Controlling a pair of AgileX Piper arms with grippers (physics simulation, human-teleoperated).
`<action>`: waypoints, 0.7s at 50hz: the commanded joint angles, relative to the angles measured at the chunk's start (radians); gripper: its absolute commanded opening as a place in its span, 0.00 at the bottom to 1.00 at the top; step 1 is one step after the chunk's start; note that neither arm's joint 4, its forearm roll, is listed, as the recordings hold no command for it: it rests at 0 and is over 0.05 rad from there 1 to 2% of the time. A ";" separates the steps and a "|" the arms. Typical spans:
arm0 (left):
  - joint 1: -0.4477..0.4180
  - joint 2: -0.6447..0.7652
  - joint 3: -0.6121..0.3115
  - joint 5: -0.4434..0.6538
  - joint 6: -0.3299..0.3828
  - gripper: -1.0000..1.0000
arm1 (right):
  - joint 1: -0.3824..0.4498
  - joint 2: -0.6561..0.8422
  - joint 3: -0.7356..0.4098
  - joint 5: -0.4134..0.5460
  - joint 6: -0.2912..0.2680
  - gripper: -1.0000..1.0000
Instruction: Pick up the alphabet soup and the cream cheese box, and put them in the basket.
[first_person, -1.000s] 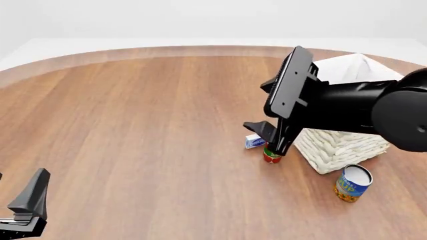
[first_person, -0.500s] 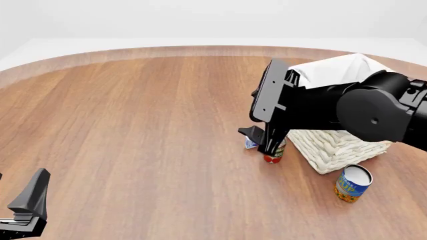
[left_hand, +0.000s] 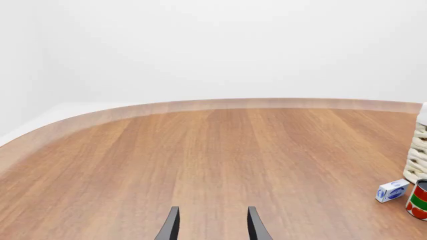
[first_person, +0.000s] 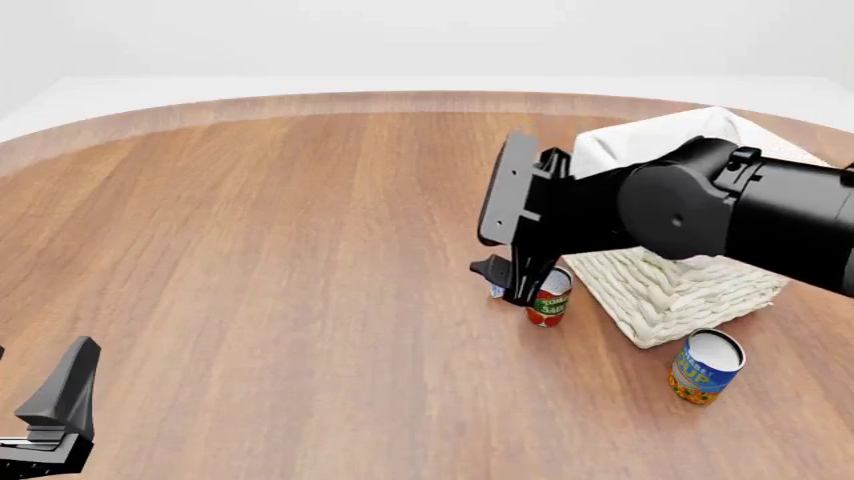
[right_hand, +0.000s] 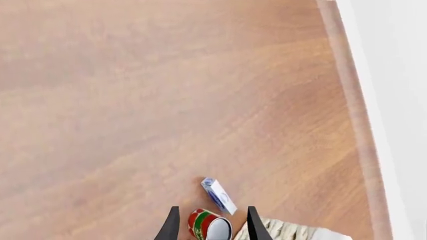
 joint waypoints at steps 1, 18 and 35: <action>0.000 0.000 0.000 0.000 0.000 1.00 | -0.014 0.041 -0.031 0.037 -0.044 1.00; 0.000 0.000 0.000 0.000 0.000 1.00 | 0.000 0.044 -0.035 0.102 -0.090 1.00; 0.000 0.000 0.000 0.000 0.000 1.00 | 0.008 0.041 -0.037 0.116 -0.098 1.00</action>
